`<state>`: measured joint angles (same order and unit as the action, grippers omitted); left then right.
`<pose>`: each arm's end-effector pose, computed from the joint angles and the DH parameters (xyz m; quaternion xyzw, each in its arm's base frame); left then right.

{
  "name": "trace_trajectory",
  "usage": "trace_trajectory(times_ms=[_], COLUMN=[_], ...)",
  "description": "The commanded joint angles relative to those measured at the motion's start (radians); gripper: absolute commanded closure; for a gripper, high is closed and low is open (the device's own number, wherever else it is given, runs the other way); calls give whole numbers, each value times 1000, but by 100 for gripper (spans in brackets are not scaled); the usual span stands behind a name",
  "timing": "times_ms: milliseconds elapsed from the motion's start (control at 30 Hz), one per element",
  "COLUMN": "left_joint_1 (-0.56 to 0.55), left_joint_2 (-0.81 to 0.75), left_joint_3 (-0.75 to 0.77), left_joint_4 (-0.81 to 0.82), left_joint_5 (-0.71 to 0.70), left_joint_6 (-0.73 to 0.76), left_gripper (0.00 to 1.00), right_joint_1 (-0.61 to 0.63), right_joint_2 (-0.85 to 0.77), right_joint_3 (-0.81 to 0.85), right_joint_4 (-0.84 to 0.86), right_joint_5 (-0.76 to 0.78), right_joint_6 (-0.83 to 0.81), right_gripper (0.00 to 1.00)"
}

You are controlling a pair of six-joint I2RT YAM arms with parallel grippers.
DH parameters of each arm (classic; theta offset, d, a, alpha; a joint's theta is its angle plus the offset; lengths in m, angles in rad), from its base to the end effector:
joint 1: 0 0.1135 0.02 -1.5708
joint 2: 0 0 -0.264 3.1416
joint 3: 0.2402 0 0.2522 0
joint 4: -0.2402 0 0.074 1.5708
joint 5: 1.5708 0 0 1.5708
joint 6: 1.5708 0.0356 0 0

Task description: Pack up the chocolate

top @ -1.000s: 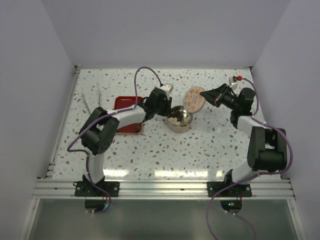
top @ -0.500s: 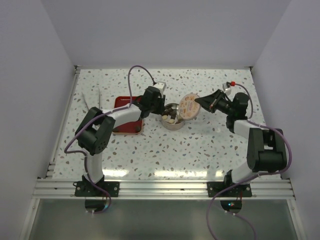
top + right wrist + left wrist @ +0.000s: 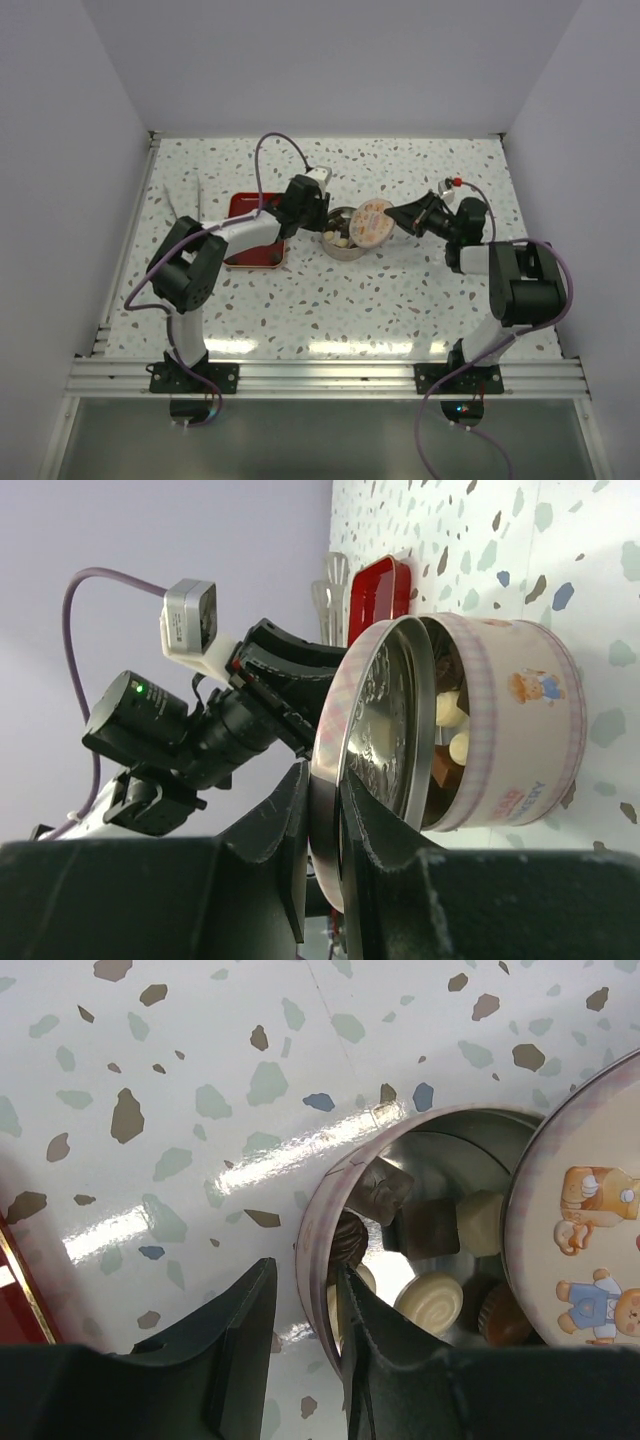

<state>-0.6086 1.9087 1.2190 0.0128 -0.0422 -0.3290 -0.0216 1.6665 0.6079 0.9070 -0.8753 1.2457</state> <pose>0.3455 -0.2389 0.1844 0.1166 0.8940 -0.1783 0.3941 0.3138 0.0206 0.1776 0.1843 0.7172 0.6022 0.2983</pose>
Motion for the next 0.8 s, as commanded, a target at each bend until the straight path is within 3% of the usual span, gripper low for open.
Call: trace_trajectory(times_ms=[0,200,433,633,767], left_joint_1=[4,6,6,6,6], left_joint_2=[-56,-88,-125,-138,-139], left_joint_3=[-15,-32,-16,-16,-21], left_joint_4=[16,56,78,84,92], left_joint_5=[8,38,82,119,125], left_joint_6=[11,-1,-12,-22,-24], left_gripper=[64,62,49,37,36], right_joint_1=[3,3,5,5,8], right_joint_2=[36,65,53,44,47], right_joint_3=[-23,-27,-16,-16,-16], right_joint_4=[104,78,-26,-99,-128], right_joint_5=[13,22,41,55,62], right_joint_6=[-8,-51,-130,-192,-219], right_gripper=[92,87,85,74,67])
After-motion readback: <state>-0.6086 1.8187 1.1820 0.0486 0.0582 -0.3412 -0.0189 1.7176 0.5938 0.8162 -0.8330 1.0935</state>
